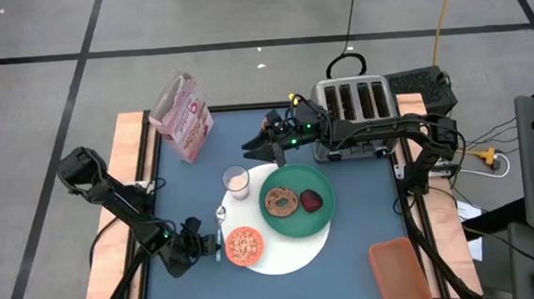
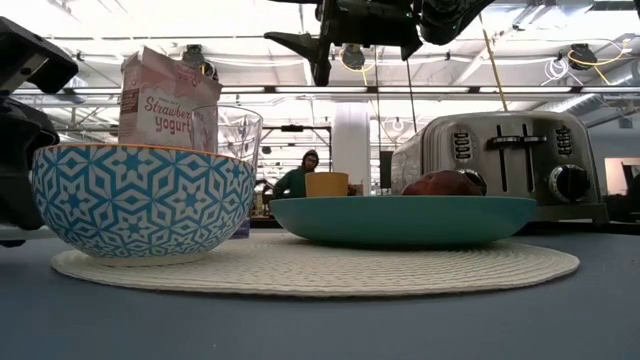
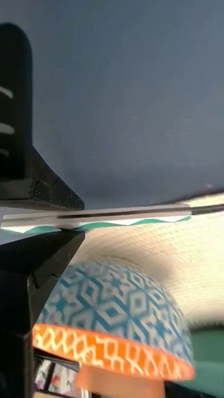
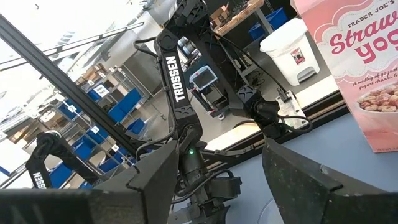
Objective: Arrange a breakfast setting
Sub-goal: Put the green patterned spoon beside the table mat
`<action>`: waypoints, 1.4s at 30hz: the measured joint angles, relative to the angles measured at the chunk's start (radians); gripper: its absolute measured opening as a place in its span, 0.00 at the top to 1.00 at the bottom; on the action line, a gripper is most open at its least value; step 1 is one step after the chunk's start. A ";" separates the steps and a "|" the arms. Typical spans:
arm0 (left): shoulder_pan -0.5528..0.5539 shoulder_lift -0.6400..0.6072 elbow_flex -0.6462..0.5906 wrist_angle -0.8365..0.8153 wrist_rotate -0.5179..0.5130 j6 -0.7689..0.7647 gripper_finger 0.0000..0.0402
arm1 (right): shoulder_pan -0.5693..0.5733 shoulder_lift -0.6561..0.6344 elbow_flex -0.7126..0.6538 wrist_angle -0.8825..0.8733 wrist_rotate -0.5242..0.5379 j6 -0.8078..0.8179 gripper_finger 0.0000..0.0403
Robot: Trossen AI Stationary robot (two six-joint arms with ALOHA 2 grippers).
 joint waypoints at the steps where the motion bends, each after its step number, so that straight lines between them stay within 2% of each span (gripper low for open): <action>1: 0.000 0.000 0.000 0.000 0.014 0.000 0.83 | 0.000 0.000 0.000 0.000 0.000 0.000 0.45; 6: 0.000 0.000 0.000 -0.013 0.063 0.017 0.83 | 0.000 0.000 0.000 0.000 0.000 0.000 0.45; 42: 0.001 0.000 0.000 -0.023 0.089 0.019 0.83 | 0.000 0.000 0.000 -0.005 0.000 0.000 0.45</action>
